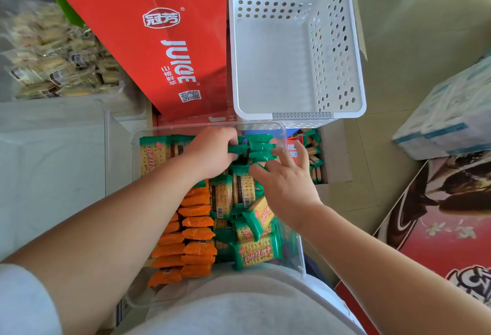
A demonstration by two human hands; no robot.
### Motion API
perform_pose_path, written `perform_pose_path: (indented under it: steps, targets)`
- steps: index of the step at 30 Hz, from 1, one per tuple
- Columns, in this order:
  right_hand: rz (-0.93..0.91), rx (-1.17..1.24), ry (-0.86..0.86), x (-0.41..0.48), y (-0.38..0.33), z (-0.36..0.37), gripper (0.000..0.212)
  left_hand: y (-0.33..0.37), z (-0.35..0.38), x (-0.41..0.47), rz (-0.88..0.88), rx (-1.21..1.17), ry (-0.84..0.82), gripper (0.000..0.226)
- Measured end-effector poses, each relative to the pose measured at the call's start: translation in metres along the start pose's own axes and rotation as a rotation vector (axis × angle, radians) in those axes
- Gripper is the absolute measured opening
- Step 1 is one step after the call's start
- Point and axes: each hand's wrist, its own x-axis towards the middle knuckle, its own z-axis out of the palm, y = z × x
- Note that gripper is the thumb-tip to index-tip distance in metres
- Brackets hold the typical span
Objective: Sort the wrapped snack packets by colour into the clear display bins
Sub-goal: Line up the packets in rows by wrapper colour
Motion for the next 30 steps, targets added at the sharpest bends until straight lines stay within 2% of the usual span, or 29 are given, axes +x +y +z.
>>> perform_pose_path:
  steps: [2, 3, 7, 10, 12, 15, 18, 23, 28, 30]
  targets:
    - [0.032, 0.006, 0.029, 0.000, -0.001, 0.000, 0.060, -0.002, 0.004, -0.004, -0.016, 0.047, 0.047, 0.018]
    - [0.049, 0.001, 0.052, 0.001, -0.001, 0.001, 0.059, -0.003, 0.008, -0.006, 0.006, 0.113, 0.087, 0.017]
    - [0.069, -0.017, 0.223, 0.005, 0.006, 0.009, 0.022, -0.002, 0.016, -0.012, 0.194, 0.346, 0.204, 0.028]
    - [0.080, -0.046, 0.313, 0.011, 0.015, 0.008, 0.021, 0.004, 0.014, -0.020, 0.281, 0.390, 0.254, 0.029]
    - [0.083, -0.068, 0.322, 0.016, 0.018, 0.006, 0.021, 0.013, 0.020, -0.027, 0.285, 0.427, 0.164, 0.030]
    - [0.080, -0.066, 0.312, 0.022, 0.019, 0.004, 0.020, 0.019, 0.031, -0.032, 0.137, 0.598, -0.072, 0.043]
    - [0.066, -0.041, 0.344, 0.025, 0.018, 0.002, 0.021, 0.016, 0.041, -0.031, 0.058, 0.634, -0.206, 0.058]
    - [0.058, -0.061, 0.366, 0.029, 0.018, 0.003, 0.018, 0.025, 0.047, -0.025, -0.005, 0.660, -0.292, 0.058]
    - [0.089, -0.094, 0.285, 0.026, 0.024, 0.003, 0.012, 0.022, 0.044, -0.024, -0.069, 0.598, -0.322, 0.069]
    - [0.091, -0.096, 0.251, 0.027, 0.021, 0.001, 0.014, 0.023, 0.042, -0.024, -0.082, 0.562, -0.316, 0.065]
